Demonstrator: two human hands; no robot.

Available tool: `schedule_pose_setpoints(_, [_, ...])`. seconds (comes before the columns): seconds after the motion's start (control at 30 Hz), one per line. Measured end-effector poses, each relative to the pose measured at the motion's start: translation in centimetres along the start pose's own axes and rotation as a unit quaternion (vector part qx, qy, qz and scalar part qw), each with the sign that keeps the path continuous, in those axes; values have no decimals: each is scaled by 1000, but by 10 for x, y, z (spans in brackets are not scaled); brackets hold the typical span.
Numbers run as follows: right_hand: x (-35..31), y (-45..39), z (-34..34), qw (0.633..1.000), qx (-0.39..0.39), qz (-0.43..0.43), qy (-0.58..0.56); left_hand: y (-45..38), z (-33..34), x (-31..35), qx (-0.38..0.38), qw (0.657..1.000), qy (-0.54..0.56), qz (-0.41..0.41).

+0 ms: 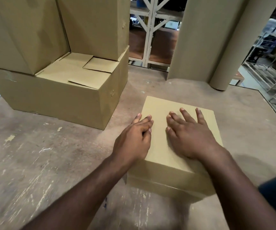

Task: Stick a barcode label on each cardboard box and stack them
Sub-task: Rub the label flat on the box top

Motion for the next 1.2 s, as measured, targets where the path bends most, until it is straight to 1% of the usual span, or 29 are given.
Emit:
schedule_pose_setpoints(0.07, [10, -13, 1, 997, -1, -16, -70, 0, 0, -2, 7, 1000, 11, -3])
schedule_pose_setpoints(0.1, [13, -14, 3, 993, 26, -14, -115, 1, -1, -3, 9, 1000, 18, -5])
schedule_pose_setpoints(0.13, [16, -13, 3, 983, 77, -3, -169, 2, -1, -3, 10, 1000, 21, -5])
schedule_pose_setpoints(0.2, [23, -12, 3, 946, 166, 51, -272, 1, -1, -3, 10, 1000, 18, -2])
schedule_pose_setpoints(0.23, [24, -14, 4, 934, 183, 67, -299, 1, -1, -3, 10, 1000, 15, 1])
schedule_pose_setpoints(0.27, [23, -15, 6, 931, 185, 66, -308, 1, 0, -3, 10, 1000, 13, 3])
schedule_pose_setpoints(0.37, [10, -17, 14, 944, 192, 0, -269, 1, 0, -3, 13, 1000, 13, 4])
schedule_pose_setpoints(0.43, [6, -16, 16, 948, 202, -17, -244, 2, 0, -3, 15, 1000, 14, 3])
schedule_pose_setpoints(0.6, [3, -15, 17, 948, 238, -27, -209, 1, 0, -3, 19, 1000, 19, 2])
schedule_pose_setpoints(0.7, [5, -14, 17, 946, 255, -18, -199, 1, 0, -4, 20, 1000, 23, 2])
schedule_pose_setpoints(0.8, [7, -13, 18, 945, 252, -15, -207, 1, 1, -3, 20, 1000, 21, 4])
schedule_pose_setpoints(0.9, [7, -12, 19, 947, 241, -30, -212, 1, 0, -3, 20, 1000, 19, 4])
schedule_pose_setpoints(1.2, [6, -11, 17, 955, 231, -65, -173, 3, -1, -2, 18, 1000, 21, 3])
Point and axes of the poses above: each hand's wrist, its own y-axis away from the middle knuckle, its own z-axis out of the palm, x = y × z, the point moved 2 cm from there along -y, towards the middle knuckle, and after that the axes turned 10 degrees about z, right-handed, at the moved point
